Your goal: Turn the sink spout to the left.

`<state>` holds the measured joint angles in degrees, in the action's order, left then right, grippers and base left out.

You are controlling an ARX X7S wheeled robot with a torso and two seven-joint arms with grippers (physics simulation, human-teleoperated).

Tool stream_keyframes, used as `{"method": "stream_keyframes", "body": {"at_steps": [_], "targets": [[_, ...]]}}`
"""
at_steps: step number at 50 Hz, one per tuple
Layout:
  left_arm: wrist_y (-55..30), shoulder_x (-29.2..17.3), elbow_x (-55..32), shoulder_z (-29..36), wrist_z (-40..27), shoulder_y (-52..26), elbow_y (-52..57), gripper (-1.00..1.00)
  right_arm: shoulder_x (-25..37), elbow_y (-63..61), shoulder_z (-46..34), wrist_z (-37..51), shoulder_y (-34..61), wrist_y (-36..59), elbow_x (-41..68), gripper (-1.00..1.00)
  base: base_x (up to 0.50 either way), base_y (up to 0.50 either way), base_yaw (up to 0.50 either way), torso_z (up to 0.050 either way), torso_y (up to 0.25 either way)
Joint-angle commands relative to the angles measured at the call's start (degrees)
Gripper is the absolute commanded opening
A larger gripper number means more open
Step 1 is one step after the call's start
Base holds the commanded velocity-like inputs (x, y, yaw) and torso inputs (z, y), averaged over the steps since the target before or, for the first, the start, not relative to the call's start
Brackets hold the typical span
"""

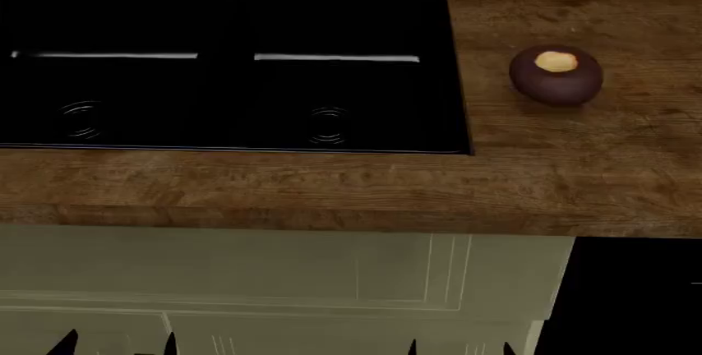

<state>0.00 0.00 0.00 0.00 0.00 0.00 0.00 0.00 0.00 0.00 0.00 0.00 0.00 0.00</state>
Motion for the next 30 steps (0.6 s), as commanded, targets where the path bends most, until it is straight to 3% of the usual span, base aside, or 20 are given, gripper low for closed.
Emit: {"method": "stream_keyframes", "body": {"at_steps": [1, 20, 30], "targets": [[0.0, -0.6, -0.6, 0.6, -0.6, 0.0, 0.0, 1.0, 0.5, 0.0, -0.7, 0.7, 0.0, 0.0, 0.5, 1.0, 0.0, 0.0, 0.0, 0.0, 0.0], [4.9, -4.1, -2.5, 5.2, -1.7, 2.2, 2.6, 1.0, 3.2, 0.4, -4.2, 5.0, 0.2, -0.6, 1.7, 1.0, 0.0, 0.0, 0.0, 0.0, 0.0], [7.2, -5.2, -4.2, 6.8, -0.4, 2.3, 2.0, 1.0, 4.1, 0.1, -5.3, 5.9, 0.2, -0.3, 2.5, 1.0, 0.0, 0.0, 0.0, 0.047, 0.0]]}}
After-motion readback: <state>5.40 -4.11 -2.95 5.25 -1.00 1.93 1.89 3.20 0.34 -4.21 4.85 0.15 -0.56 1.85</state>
